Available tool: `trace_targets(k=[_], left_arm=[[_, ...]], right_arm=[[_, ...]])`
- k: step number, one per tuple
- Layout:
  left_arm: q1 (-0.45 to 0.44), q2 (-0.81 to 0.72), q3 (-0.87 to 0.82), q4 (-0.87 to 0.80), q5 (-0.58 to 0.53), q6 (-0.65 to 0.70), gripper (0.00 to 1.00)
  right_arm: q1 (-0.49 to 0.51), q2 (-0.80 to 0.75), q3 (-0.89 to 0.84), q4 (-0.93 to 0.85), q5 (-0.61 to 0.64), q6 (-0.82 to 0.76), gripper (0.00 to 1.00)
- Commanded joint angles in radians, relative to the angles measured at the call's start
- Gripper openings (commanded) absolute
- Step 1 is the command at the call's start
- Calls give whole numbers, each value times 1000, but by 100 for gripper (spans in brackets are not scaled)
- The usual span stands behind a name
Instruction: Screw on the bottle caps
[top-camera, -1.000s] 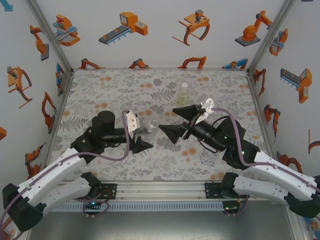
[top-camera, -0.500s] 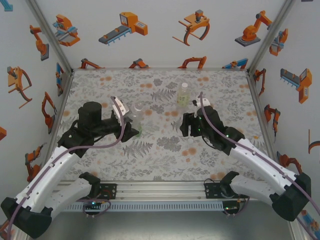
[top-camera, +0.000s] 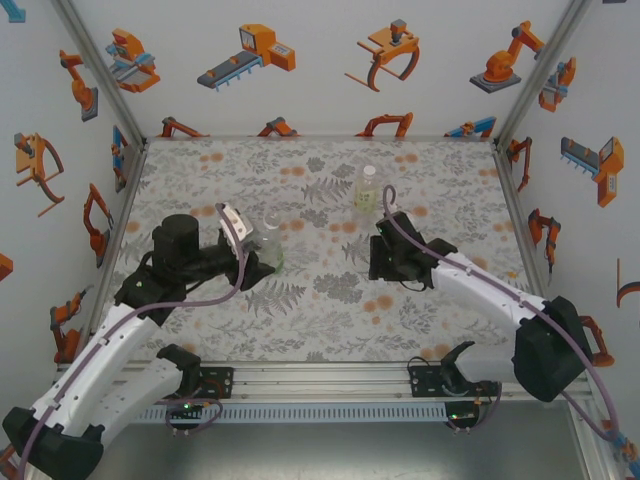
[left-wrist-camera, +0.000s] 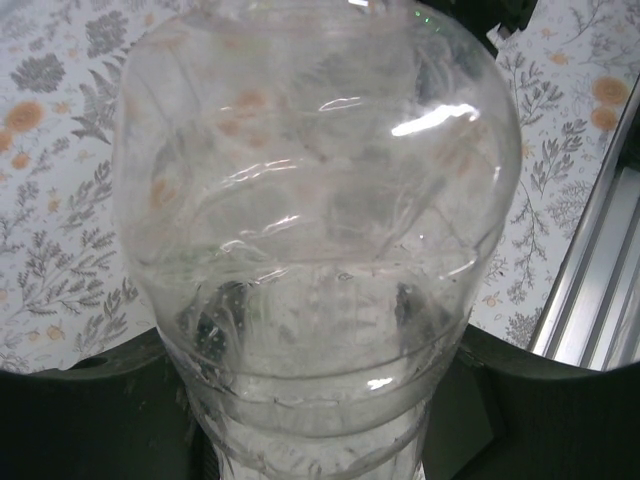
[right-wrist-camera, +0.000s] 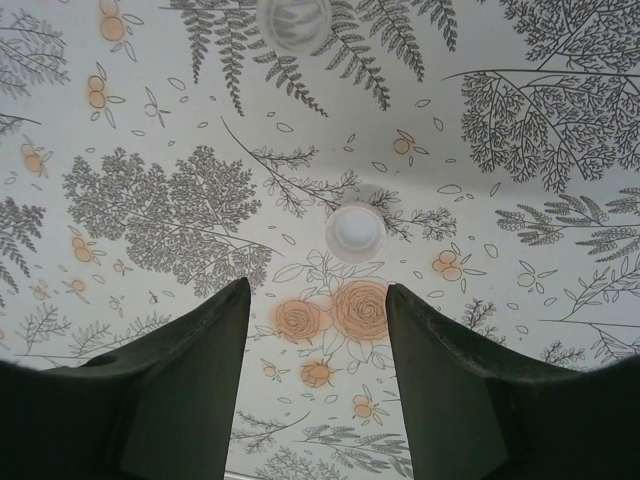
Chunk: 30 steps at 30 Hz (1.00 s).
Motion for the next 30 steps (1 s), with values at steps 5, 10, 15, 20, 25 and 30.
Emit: trace_targets(k=[5,10,15,20,25,30], left_arm=[[7,-54,-41,63,76,44,0],[7,-60,-48,69,71,51,0],[7,-51,-43,62,78,53,0],[7,-48,-42,60,77,55,0],[8,-50,-43,58,73,56,0],[7,-48,-43,59,70,58,0]], right_arm=[[-11,83,38,-7,-8,3,52],[-11,142,58,-3,-14,-1,51],[-11,192,79,-5,-12,-1,50],[-12,232,99,-14,-11,-7,48],[-11,266,120,-32,2,-23,46],[-11,259,136,-50,11,-28,44]])
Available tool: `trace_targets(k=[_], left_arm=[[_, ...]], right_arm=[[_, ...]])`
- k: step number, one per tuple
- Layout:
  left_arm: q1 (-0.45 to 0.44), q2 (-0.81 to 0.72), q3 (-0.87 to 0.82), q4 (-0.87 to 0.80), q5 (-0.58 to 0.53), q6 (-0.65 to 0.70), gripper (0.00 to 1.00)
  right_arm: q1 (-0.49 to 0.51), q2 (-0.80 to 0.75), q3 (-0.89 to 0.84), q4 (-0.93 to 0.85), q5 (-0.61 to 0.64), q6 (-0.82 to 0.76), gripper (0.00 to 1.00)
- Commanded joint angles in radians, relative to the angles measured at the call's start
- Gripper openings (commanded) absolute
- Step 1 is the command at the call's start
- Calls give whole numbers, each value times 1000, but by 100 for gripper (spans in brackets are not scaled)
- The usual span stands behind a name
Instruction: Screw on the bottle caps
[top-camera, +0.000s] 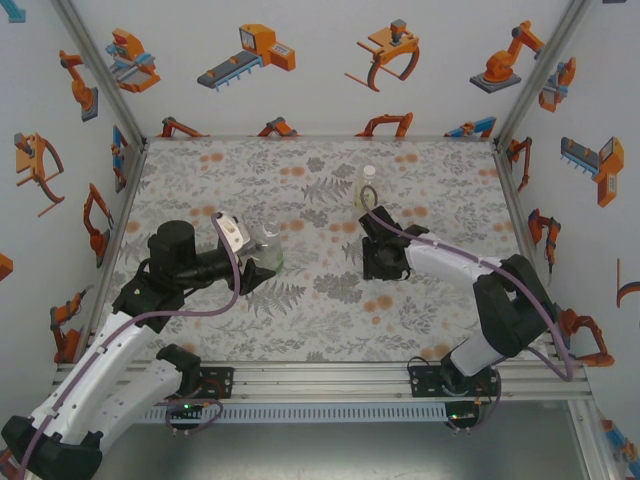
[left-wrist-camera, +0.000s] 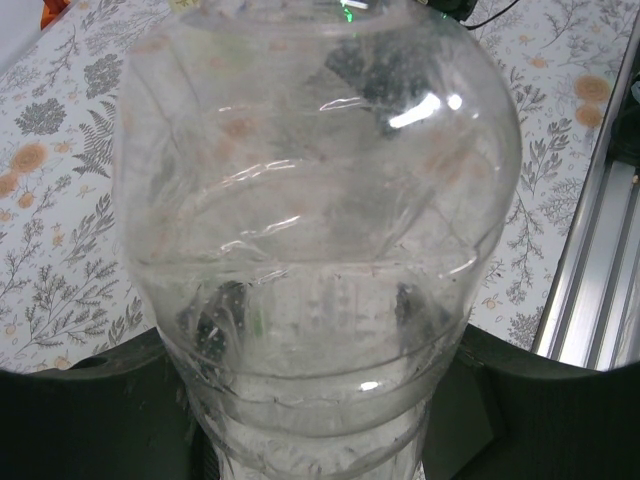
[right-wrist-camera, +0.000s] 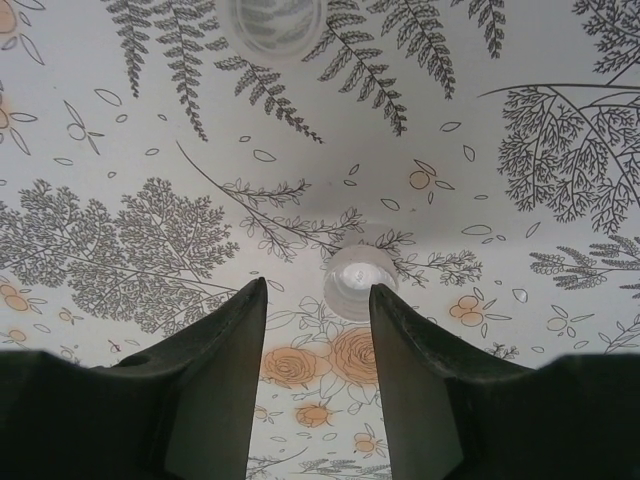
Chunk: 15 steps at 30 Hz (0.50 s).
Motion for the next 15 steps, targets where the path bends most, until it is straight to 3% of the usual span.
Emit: trace_targets(k=[1,15], left_arm=[[8,-3,1,21,18,20,0],[7,3,3,17,16,21,0]], right_arm=[[-6,-11,27,-36,28,-16,44],[-28,13,4,-30,23,-16,48]])
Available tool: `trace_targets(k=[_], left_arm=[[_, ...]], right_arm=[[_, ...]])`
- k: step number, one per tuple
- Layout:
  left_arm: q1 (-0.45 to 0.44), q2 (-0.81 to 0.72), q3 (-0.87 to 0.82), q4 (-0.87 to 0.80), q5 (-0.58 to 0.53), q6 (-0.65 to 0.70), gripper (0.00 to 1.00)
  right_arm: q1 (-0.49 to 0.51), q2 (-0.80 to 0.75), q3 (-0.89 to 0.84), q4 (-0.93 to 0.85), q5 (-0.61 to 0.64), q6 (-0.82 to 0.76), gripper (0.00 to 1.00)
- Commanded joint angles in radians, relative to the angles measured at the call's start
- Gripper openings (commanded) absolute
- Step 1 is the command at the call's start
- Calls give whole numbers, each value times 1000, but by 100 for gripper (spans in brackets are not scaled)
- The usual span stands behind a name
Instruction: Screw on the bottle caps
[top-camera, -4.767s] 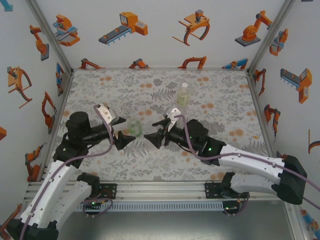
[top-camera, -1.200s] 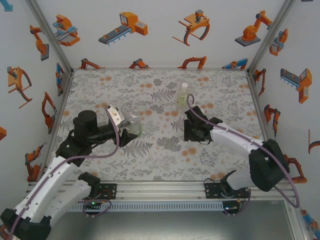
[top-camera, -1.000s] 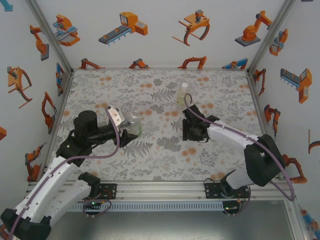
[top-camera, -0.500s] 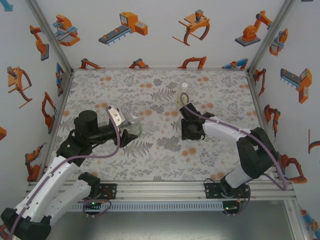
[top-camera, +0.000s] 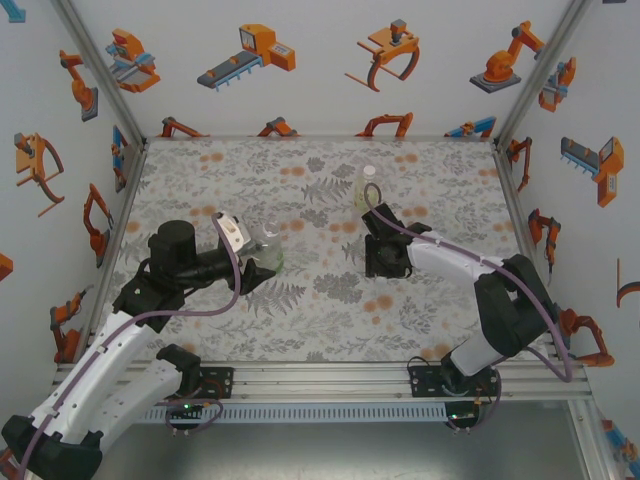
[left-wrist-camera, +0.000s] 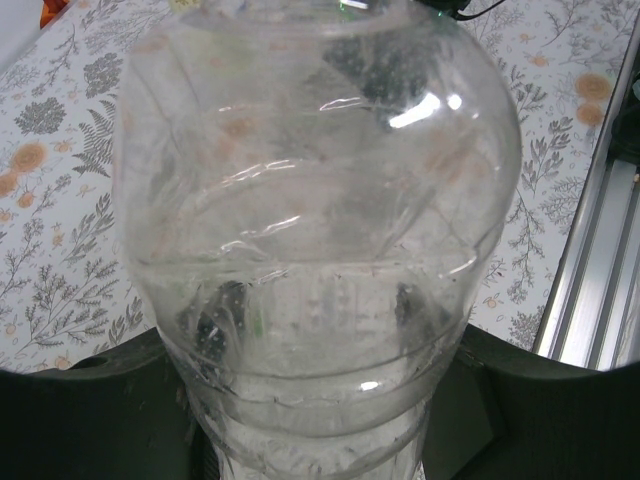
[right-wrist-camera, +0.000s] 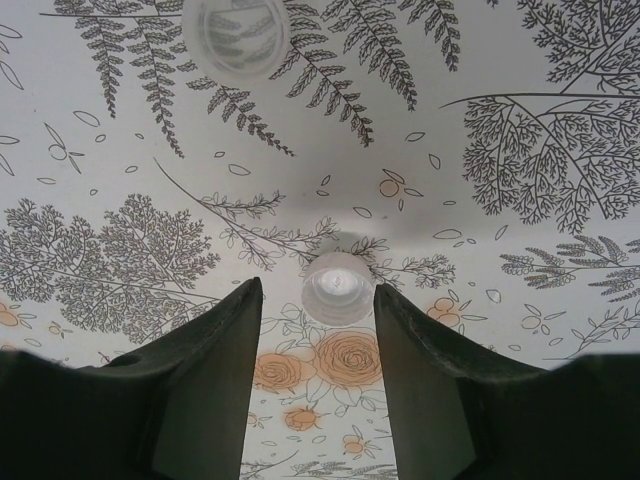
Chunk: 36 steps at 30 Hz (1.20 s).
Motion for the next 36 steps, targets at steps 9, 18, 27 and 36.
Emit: trace_targets(k=[9,18,27,36], left_arm=[[7,0,3,13,10,20,0],[7,2,3,12,10,20,0],[8,3,4,12,10,22,0],[7,4,3,11,13,20,0]], right_arm=[[-7,70,-18,2,-20,-4,47],[-6,60,-28,4,-53,2,32],[11,0,-85,114,-247,115,25],[11,-52,-295,522,-477,337,26]])
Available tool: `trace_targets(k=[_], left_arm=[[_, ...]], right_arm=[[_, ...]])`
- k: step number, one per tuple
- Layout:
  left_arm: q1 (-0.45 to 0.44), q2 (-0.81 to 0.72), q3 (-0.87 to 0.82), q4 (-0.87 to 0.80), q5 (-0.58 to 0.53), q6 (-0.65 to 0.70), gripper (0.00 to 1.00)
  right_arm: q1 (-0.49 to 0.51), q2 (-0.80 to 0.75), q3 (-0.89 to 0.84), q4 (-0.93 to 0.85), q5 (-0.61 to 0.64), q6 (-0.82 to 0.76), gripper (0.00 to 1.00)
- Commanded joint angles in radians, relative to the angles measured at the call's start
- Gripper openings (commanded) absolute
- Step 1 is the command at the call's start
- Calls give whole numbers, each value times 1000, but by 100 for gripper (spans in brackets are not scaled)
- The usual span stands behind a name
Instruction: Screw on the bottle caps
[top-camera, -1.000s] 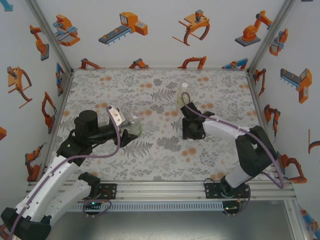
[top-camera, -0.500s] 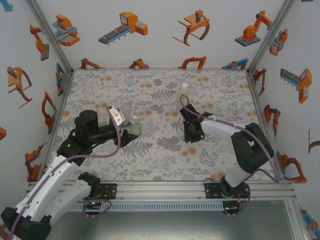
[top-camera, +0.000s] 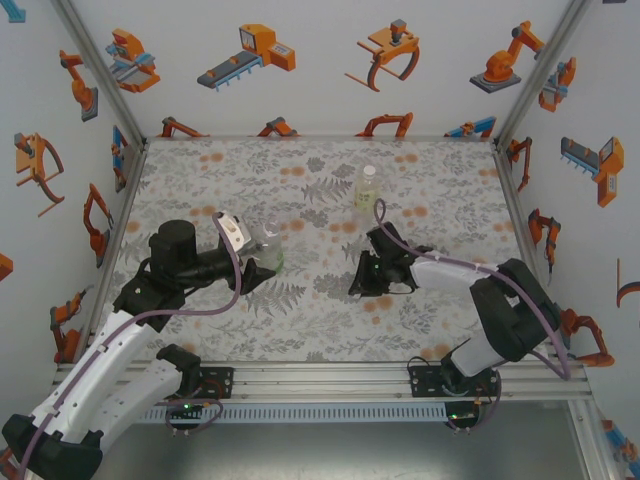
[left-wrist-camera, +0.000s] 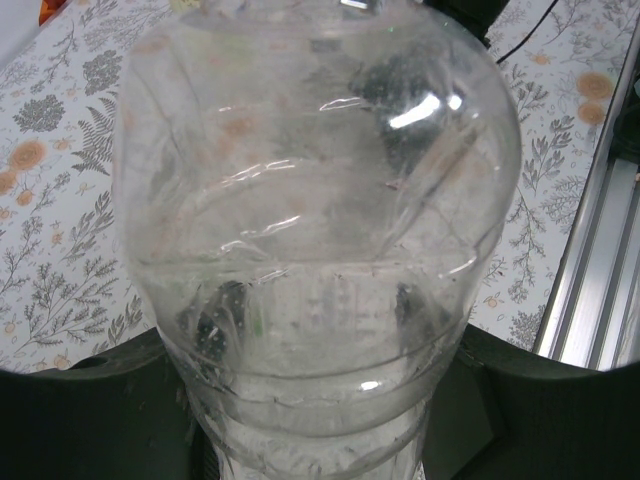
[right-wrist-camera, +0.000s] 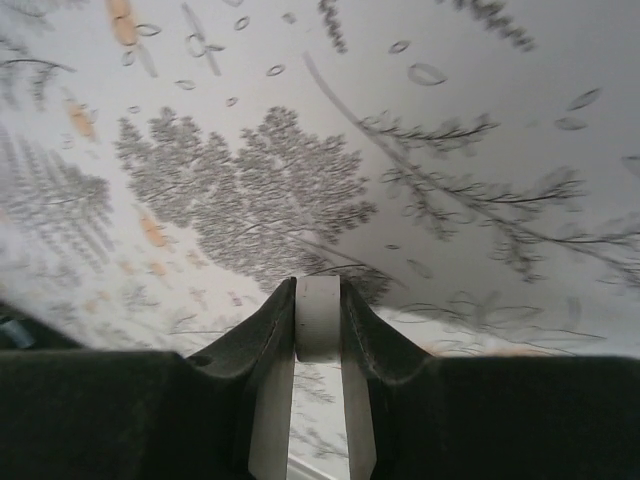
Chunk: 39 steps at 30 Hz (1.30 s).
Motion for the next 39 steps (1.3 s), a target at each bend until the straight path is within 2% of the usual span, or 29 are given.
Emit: trace_targets(k=[1,9,13,20,26,31,39], left_arm=[[7,1,3,12,15,20,0],[7,14,5,14,19,19,0],[6,23,7,15,24,20,0],[6,24,7,9,21,22,0],[6,21,8,9,16,23,0],[7,17,8,6,13,23,0],[7,13,7,5,13,20,0]], right_arm=[[-5,-17,-68,157,-80,98,26],[-45,-90,-232,133,14,90,38],[-48,-134,-231,88,41,77,40],[-39,-180,-102,-98,113,23,41],[46,-167,72,-303,254,-34,48],[137,-79,206,-416,353,-64,52],[214,81,315,-455,395,-89,48]])
